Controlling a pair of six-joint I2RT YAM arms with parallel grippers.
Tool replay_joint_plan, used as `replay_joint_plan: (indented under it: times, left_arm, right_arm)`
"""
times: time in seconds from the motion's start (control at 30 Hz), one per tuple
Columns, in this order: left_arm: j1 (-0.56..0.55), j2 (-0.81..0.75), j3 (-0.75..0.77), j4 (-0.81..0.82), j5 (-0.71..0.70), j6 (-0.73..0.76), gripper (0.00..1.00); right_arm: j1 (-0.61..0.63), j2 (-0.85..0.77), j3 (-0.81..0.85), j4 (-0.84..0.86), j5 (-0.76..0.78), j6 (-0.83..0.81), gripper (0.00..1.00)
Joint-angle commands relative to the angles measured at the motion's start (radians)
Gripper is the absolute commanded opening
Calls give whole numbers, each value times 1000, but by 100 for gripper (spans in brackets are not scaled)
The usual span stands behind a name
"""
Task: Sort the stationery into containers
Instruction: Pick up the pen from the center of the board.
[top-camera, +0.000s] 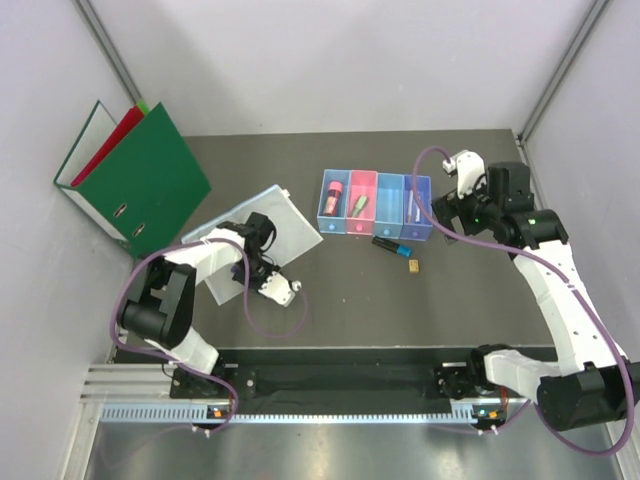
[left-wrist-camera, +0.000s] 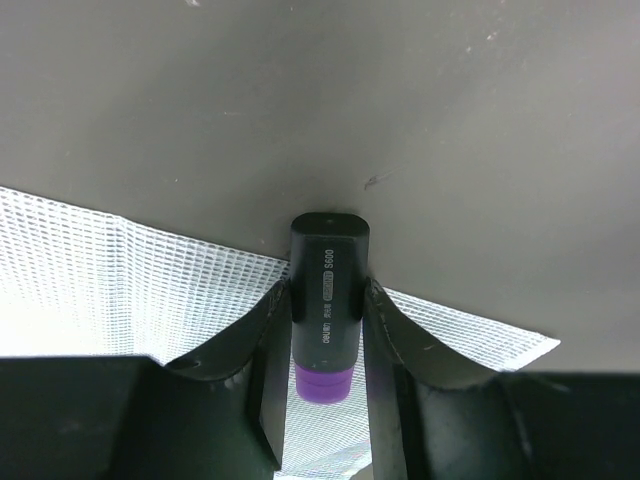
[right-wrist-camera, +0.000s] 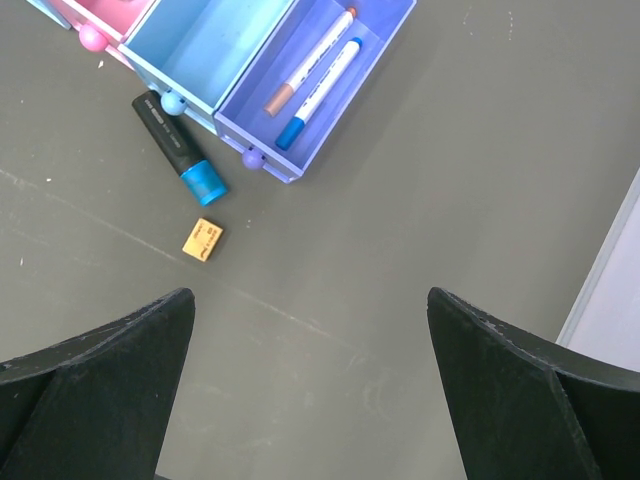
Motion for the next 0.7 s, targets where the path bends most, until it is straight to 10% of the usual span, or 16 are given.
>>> replay_joint_plan:
  times: [0.0,0.43,0.67]
  left_arm:
    - [11,31,-46,68,45,-5,0]
    - [-41,-62,308,-159,292,-186,0]
    - [-122,13,552,-13,479,-664,0]
  right_arm:
    - [15,-4,63,26,0,6,100]
    - [15,-20,72,34,3,3,100]
    - [17,-43,49,68,70,9,100]
